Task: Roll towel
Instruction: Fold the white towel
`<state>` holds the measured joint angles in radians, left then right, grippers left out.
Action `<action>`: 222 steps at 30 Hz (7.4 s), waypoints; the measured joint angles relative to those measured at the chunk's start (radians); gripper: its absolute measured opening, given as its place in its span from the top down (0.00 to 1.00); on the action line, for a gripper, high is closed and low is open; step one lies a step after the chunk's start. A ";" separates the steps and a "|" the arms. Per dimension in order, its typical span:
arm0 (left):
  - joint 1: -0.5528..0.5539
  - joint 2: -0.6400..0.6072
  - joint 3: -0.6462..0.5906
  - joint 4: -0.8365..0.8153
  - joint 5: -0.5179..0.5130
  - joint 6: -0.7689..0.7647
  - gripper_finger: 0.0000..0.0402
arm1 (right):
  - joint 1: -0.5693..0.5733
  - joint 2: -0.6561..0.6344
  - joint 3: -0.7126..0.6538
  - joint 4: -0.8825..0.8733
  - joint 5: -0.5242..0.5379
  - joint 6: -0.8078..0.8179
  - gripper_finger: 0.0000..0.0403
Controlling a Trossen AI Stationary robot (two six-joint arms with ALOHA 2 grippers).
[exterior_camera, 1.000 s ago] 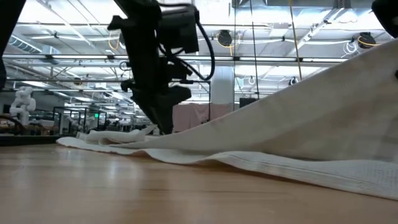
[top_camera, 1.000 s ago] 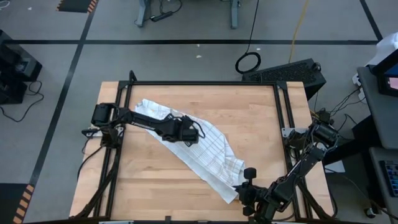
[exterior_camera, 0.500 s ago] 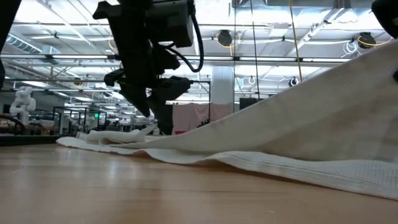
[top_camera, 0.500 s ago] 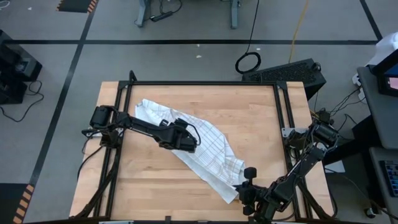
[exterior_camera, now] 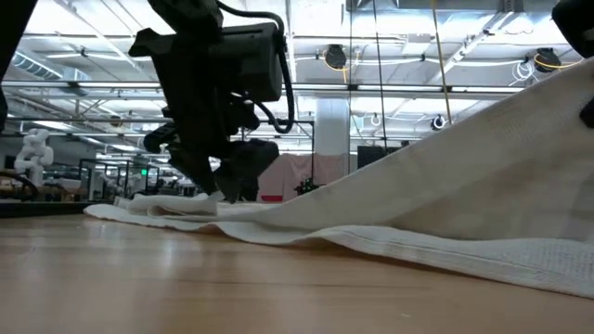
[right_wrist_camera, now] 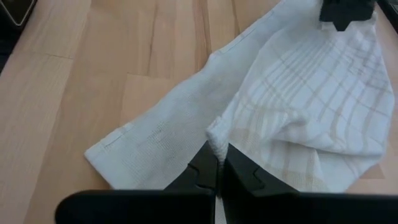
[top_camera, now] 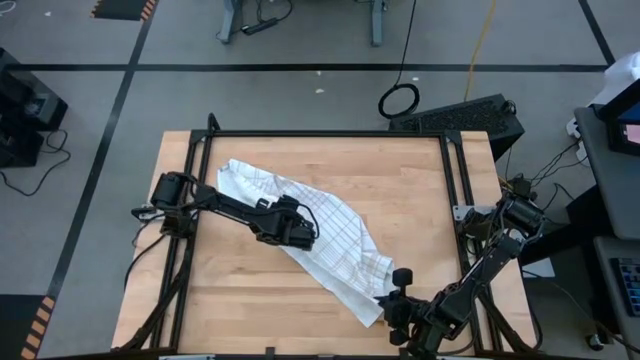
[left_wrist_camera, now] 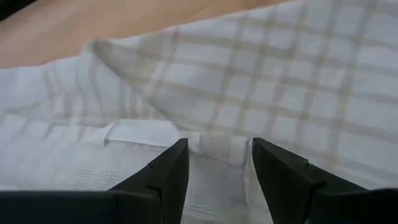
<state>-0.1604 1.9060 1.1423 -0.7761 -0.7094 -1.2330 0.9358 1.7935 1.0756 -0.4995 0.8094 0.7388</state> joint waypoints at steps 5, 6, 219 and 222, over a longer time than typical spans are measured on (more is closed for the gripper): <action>-0.006 0.006 0.000 -0.051 -0.018 0.006 0.72 | -0.001 0.000 0.000 -0.008 -0.004 0.002 1.00; -0.012 0.006 0.000 -0.088 -0.033 -0.007 0.80 | -0.001 0.000 0.000 -0.016 -0.009 0.006 1.00; 0.110 -0.362 -0.365 -0.466 0.455 0.204 0.46 | 0.297 -0.078 0.000 -0.404 -0.394 0.574 1.00; 0.125 -0.361 -0.365 -0.418 0.464 0.257 0.45 | 0.296 -0.078 0.000 -0.404 -0.395 0.573 1.00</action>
<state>-0.0356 1.5445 0.7776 -1.1937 -0.2456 -0.9756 1.2323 1.7153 1.0756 -0.9030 0.4140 1.3123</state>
